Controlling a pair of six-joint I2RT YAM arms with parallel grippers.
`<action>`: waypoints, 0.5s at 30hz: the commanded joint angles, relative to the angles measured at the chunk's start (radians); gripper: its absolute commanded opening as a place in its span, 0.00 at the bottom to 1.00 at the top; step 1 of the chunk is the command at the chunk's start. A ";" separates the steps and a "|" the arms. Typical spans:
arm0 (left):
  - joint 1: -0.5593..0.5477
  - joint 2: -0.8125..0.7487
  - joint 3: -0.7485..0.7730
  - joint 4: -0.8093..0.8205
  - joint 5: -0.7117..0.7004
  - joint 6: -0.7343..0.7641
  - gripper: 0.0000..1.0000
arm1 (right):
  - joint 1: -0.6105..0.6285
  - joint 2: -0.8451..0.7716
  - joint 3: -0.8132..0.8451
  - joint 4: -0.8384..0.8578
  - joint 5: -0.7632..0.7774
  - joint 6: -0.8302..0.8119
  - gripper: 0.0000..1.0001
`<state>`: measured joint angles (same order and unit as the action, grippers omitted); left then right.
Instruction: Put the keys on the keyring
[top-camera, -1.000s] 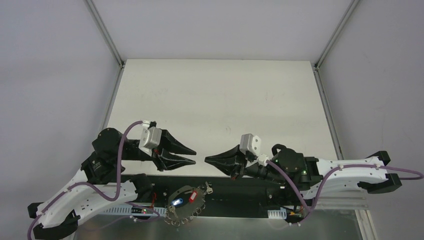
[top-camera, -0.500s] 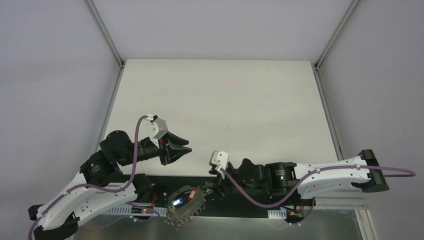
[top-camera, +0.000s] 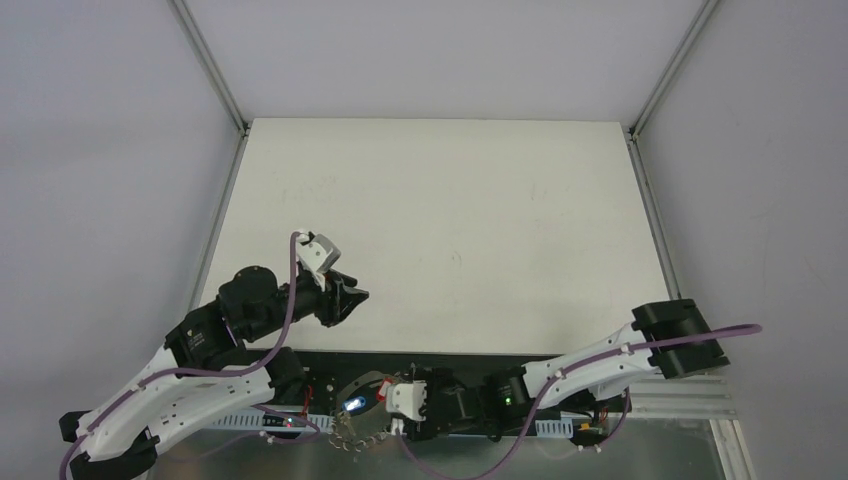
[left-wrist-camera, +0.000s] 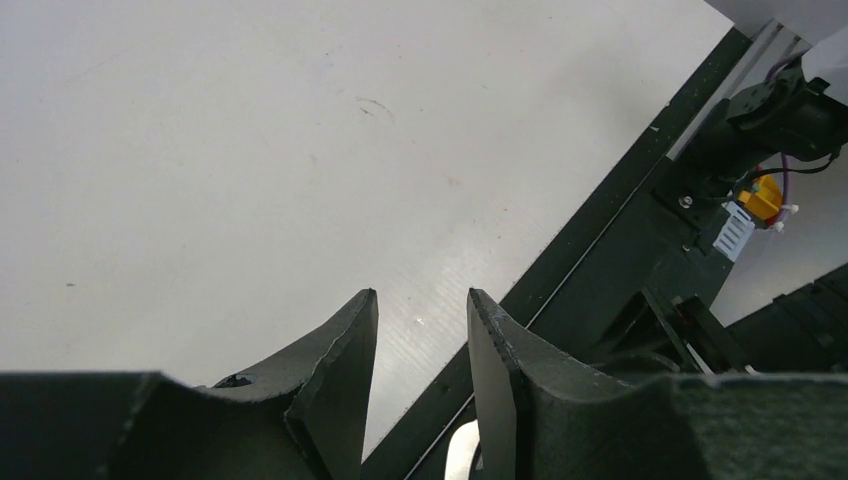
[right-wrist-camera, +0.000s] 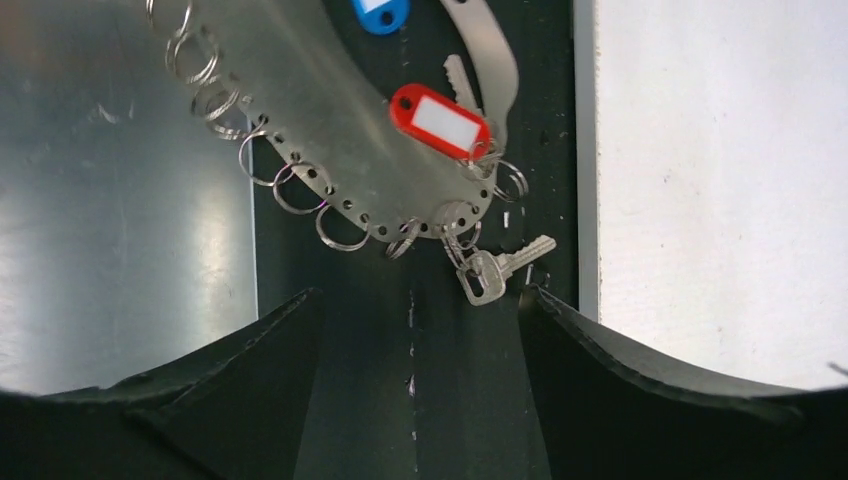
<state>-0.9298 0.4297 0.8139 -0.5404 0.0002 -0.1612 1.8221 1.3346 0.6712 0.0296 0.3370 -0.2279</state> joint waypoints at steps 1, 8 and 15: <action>-0.003 -0.018 -0.013 -0.006 -0.045 -0.024 0.38 | 0.086 0.077 0.020 0.078 0.154 -0.215 0.75; -0.003 -0.032 -0.018 -0.008 -0.035 -0.026 0.39 | 0.187 0.178 0.009 0.177 0.250 -0.367 0.77; -0.004 -0.056 -0.026 -0.011 -0.032 -0.031 0.39 | 0.217 0.292 -0.006 0.360 0.312 -0.445 0.72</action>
<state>-0.9298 0.3920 0.7979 -0.5598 -0.0128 -0.1738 2.0365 1.5879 0.6708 0.2615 0.5972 -0.6083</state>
